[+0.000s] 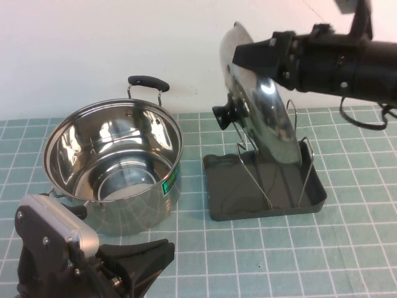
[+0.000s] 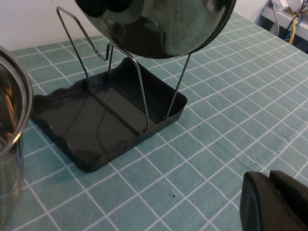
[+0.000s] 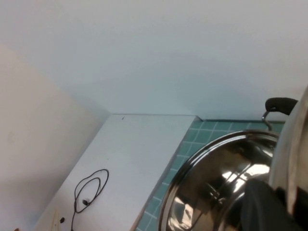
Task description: Put pot lid on rack
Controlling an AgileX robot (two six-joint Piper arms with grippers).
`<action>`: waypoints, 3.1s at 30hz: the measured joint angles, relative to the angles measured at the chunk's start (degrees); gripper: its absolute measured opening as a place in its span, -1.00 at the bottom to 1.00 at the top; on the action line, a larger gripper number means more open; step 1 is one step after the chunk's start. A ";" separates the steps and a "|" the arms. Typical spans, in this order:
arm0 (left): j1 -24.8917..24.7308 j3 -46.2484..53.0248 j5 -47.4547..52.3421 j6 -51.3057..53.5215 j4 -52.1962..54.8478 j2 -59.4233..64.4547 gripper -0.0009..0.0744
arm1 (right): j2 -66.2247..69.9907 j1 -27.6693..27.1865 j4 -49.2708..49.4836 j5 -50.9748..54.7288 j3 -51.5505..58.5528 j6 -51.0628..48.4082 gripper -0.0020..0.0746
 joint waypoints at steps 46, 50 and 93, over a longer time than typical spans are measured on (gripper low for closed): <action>0.00 0.10 0.35 -1.54 0.53 -0.08 -0.97 | 8.14 -6.38 1.04 -0.68 -0.69 -5.29 0.42; 0.00 0.10 0.35 -1.41 1.42 -0.08 -0.97 | 8.14 -8.24 0.53 3.14 -0.69 -5.49 0.43; 18.77 -20.94 39.97 12.21 7.54 -14.45 -0.98 | -36.28 -20.51 -97.38 20.95 10.12 22.30 -0.95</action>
